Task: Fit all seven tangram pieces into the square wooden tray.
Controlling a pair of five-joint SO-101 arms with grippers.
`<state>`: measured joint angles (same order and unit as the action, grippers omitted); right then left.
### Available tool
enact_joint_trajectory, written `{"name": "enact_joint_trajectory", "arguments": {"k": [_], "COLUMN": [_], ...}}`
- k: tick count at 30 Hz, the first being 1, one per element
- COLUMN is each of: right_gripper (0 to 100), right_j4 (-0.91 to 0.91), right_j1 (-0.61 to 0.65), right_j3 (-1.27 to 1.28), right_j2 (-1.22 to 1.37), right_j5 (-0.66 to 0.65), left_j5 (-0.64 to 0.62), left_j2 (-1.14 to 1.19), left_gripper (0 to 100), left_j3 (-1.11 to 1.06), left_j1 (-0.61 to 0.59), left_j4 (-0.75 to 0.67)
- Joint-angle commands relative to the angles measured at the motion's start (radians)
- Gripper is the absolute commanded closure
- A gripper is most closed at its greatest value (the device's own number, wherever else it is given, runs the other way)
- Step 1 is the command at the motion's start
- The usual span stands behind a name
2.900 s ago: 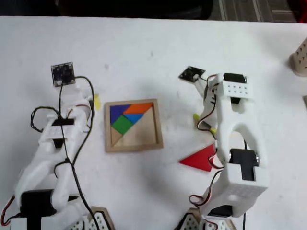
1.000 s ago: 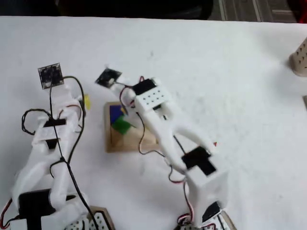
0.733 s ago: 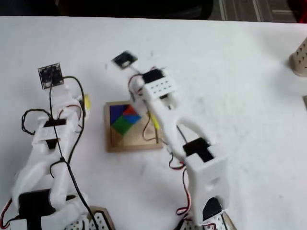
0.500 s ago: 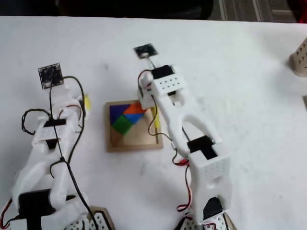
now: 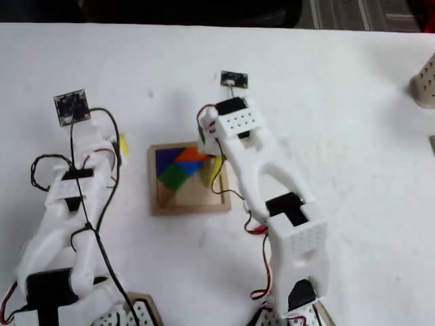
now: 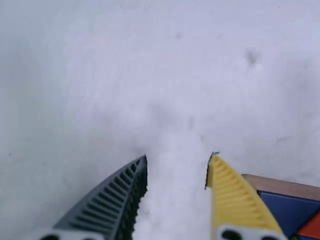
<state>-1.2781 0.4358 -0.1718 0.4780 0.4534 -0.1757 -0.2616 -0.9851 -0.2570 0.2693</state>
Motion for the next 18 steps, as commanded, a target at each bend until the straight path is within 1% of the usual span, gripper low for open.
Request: {"name": "enact_joint_trajectory", "arguments": {"k": [1, 3, 5, 7, 14, 18], "right_gripper": [94.8, 88.6, 82.6, 79.6, 79.3, 79.3], "right_j4": [-0.010, -0.010, -0.024, -0.076, -0.229, -0.288], "right_j1": [0.005, 0.024, 0.054, 0.079, 0.090, 0.105], "right_j3": [-0.009, -0.011, -0.031, -0.068, -0.193, -0.227], "right_j2": [0.012, 0.036, 0.054, 0.068, 0.084, 0.084], "right_j5": [-0.103, -0.163, -0.175, -0.176, -0.180, -0.249], "left_j5": [0.002, 0.002, 0.002, 0.002, 0.002, 0.002], "left_j2": [-0.048, -0.048, -0.048, -0.048, -0.048, -0.048], "left_gripper": [78, 78, 78, 78, 78, 78], "left_j3": [0.048, 0.048, 0.048, 0.048, 0.048, 0.048], "left_j1": [-0.005, -0.004, -0.004, -0.004, -0.004, -0.004], "left_j4": [0.009, 0.009, 0.008, 0.008, 0.008, 0.008]}}
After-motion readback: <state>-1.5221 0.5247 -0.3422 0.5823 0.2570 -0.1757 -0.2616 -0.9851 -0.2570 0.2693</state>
